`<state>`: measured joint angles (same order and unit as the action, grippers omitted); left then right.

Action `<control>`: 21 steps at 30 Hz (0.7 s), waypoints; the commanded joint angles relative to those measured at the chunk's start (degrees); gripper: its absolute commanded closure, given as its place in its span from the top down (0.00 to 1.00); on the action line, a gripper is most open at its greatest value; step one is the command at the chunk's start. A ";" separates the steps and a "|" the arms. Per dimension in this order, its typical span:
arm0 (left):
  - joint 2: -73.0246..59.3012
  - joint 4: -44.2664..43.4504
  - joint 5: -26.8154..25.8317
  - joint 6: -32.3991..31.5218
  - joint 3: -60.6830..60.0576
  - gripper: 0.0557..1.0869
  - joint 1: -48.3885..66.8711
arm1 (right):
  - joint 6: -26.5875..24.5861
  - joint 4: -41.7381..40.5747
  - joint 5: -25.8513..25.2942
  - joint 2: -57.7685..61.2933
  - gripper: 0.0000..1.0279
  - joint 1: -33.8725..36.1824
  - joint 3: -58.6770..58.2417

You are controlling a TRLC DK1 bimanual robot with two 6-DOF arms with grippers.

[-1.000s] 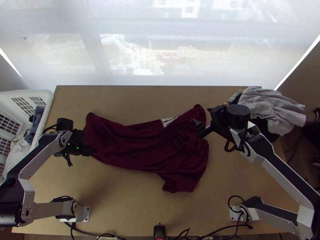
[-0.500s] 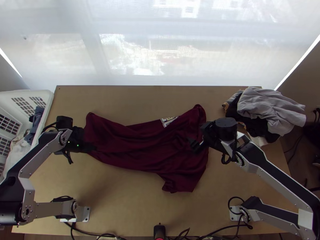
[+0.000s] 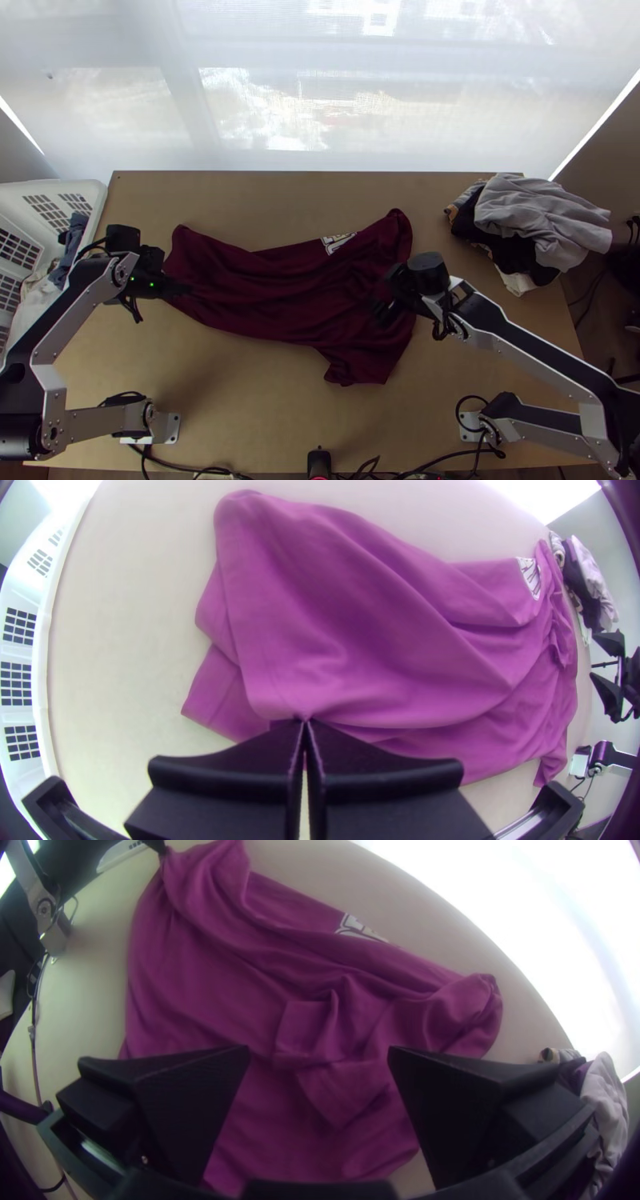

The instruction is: Fold the t-shirt

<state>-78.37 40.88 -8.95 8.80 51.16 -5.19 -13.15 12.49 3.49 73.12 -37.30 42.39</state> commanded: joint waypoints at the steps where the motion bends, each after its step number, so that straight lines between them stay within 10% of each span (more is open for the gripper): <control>1: 1.46 1.92 -0.10 -0.71 1.93 0.03 0.01 | 0.23 -4.84 -0.06 6.51 0.92 -1.99 -1.52; 13: 1.99 4.64 -0.10 -1.77 5.36 0.03 0.09 | 1.19 -10.12 -1.03 15.21 0.89 -2.96 -1.43; 21: 2.61 5.43 -0.10 -1.68 5.71 0.03 0.01 | 1.19 -11.44 -1.11 17.84 0.37 -2.96 0.76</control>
<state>-76.20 45.58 -9.17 7.11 56.27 -5.13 -12.03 2.28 2.42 88.73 -40.12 41.71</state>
